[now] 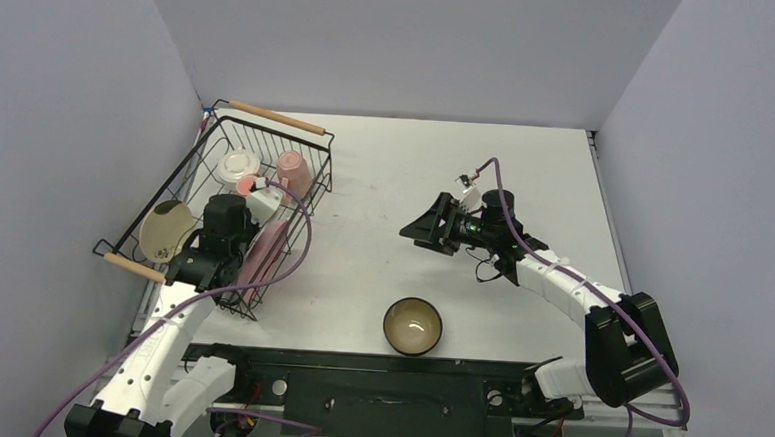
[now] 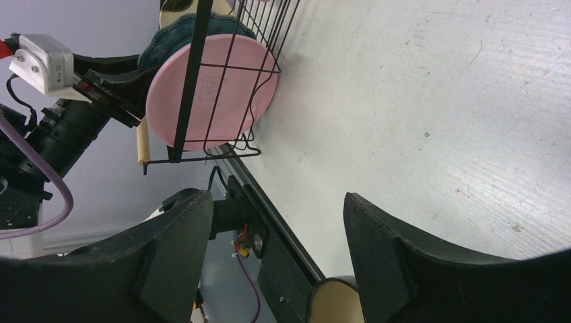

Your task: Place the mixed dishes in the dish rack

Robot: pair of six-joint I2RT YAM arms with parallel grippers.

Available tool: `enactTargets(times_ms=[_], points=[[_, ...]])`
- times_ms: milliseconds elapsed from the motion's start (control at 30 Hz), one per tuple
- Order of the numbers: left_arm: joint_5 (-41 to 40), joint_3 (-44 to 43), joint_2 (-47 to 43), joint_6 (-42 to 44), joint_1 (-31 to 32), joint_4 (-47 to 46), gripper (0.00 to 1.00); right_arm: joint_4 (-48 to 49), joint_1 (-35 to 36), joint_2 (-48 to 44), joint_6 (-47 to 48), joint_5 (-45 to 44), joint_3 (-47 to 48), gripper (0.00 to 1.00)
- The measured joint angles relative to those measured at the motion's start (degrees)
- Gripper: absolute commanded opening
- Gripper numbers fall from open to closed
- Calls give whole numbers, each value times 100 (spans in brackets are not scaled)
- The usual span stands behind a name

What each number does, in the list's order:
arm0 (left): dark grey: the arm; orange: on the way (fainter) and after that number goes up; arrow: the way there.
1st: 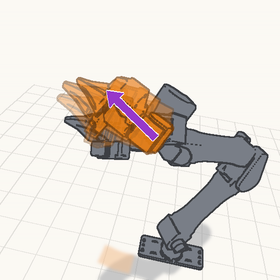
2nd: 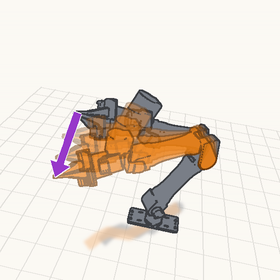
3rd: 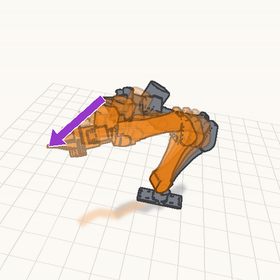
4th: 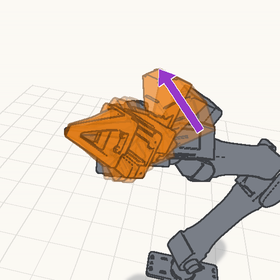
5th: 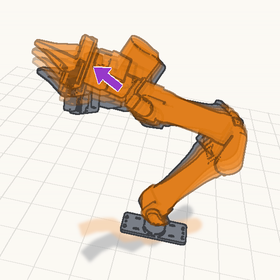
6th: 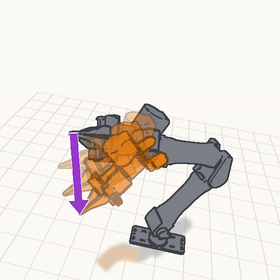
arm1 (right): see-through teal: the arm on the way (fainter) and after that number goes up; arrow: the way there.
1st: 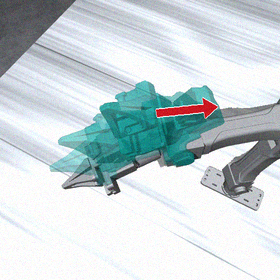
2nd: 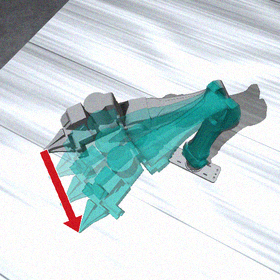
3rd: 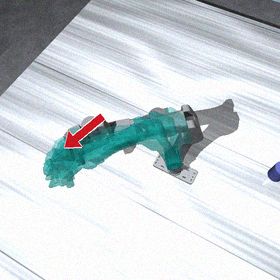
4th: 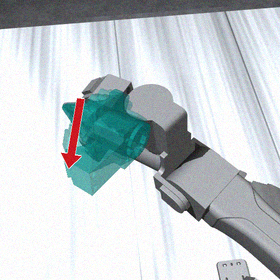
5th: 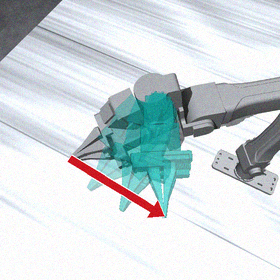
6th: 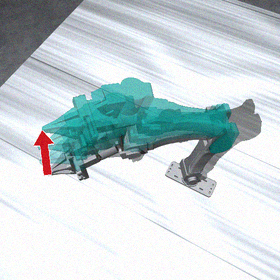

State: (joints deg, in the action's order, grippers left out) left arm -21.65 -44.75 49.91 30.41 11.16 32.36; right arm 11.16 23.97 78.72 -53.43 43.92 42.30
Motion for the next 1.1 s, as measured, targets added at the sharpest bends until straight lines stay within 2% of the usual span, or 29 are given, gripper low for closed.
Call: enactTargets(times_ms=[200, 400, 533, 600, 733, 833, 1100], points=[[-238, 44, -127, 28, 2, -356, 35, 72, 0, 11, -37, 11, 0, 66], [-271, 22, -125, -20, 13, -380, 55, 76, 0, 11, -37, 9, 0, 66], [-155, -210, -125, -175, 26, -94, 73, 61, 0, 2, -11, 4, 0, 67], [-57, -369, -160, -306, 33, 17, 79, -11, 0, -26, 50, -20, 0, 67], [164, -542, -391, -529, 37, 199, 86, -348, 20, -122, 299, -151, 0, 68], [330, -636, -595, -658, 37, 321, 88, -802, 105, -197, 627, -378, 28, 68], [693, -1078, -817, -892, 55, 621, 91, -2253, 935, -420, 1547, -1567, 249, 71]])
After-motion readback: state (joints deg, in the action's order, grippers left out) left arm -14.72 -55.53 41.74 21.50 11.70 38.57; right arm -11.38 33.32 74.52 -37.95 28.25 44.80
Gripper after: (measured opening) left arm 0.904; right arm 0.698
